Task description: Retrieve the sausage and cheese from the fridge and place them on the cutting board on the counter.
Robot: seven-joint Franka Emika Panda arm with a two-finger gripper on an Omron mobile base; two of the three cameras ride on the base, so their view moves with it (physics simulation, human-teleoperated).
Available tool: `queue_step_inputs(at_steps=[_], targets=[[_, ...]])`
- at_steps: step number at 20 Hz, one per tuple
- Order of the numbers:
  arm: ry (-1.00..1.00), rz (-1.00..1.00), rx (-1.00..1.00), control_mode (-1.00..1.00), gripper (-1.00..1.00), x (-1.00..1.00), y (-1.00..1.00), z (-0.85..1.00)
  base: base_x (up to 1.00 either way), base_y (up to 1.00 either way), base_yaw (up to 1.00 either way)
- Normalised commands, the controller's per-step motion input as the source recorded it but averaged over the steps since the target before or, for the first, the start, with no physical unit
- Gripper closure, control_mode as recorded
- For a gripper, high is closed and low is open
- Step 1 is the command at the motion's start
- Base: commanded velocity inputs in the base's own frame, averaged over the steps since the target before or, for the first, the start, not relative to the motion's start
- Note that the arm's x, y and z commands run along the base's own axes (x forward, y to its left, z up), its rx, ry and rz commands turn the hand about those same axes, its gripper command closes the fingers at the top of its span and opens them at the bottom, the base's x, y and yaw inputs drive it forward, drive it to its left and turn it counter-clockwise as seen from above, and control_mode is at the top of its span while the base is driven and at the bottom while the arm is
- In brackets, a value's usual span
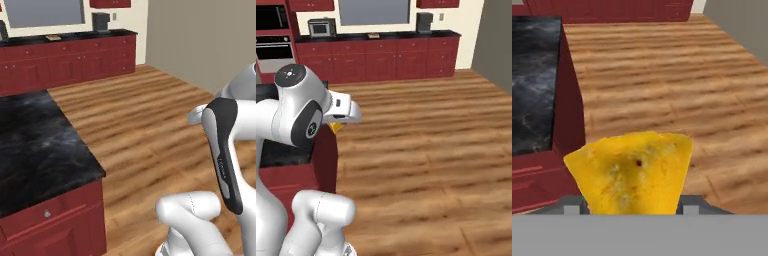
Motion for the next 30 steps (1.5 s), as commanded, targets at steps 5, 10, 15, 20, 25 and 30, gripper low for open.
queue_step_inputs(at_steps=[5, 10, 15, 20, 25, 30], targets=[[0.0, 0.0, 0.0, 1.0, 1.0, 0.0, 0.0, 0.0, 1.0, -0.72, 0.36], [0.0, 0.0, 0.0, 1.0, 1.0, 0.0, 0.0, 0.0, 1.0, -0.7, 0.19], [0.0, 0.0, 0.0, 1.0, 1.0, 0.0, 0.0, 0.0, 1.0, -0.36, 0.2], [0.0, 0.0, 0.0, 1.0, 1.0, 0.0, 0.0, 0.0, 1.0, -0.19, 0.37], [0.0, 0.0, 0.0, 1.0, 1.0, 0.0, 0.0, 0.0, 1.0, -0.54, 0.08], [0.0, 0.0, 0.0, 1.0, 1.0, 0.0, 0.0, 0.0, 1.0, -0.57, 0.01]])
